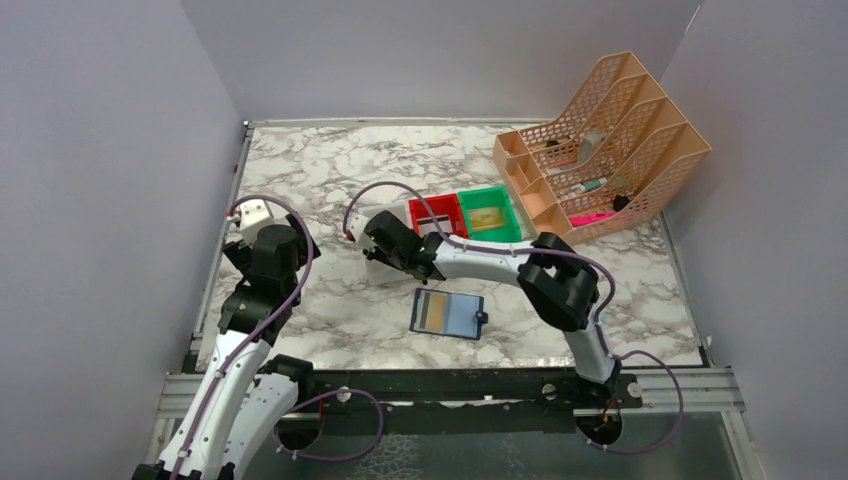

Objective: Take the credit cards out of the card holder
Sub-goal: Place the credit card in the storage box, then remove the credit card from the card holder.

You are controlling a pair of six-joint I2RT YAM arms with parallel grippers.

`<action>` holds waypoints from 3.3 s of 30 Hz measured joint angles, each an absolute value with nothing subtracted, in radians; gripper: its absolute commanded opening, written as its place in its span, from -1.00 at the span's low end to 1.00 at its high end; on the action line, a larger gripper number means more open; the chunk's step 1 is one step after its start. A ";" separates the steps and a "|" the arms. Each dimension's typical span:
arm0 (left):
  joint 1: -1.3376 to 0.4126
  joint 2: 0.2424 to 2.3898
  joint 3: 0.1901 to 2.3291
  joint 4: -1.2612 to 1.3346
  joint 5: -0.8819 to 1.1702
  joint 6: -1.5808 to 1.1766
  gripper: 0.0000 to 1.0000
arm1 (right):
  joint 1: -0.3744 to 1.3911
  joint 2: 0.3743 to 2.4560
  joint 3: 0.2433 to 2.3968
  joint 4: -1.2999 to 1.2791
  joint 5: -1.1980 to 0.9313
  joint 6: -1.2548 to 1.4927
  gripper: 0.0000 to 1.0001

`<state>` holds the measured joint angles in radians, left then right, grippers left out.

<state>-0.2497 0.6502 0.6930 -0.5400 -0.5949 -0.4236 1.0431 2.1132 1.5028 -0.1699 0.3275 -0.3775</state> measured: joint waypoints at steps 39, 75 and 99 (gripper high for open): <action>-0.629 1.010 0.586 -0.224 0.437 -0.407 0.15 | 1.020 1.369 0.533 0.075 0.120 1.085 -0.41; -0.811 1.351 0.568 -0.097 0.278 -0.515 -0.20 | 0.908 1.513 0.494 0.288 -0.052 1.159 -0.50; -0.814 1.403 0.638 -0.142 0.164 -0.531 -0.16 | 0.908 1.513 0.509 0.264 -0.056 1.132 -0.46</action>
<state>-0.8139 1.4033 0.6376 -0.1425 0.1638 -0.5312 0.9077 1.5127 0.5095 0.2642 -0.0563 1.1320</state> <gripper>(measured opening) 0.421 0.261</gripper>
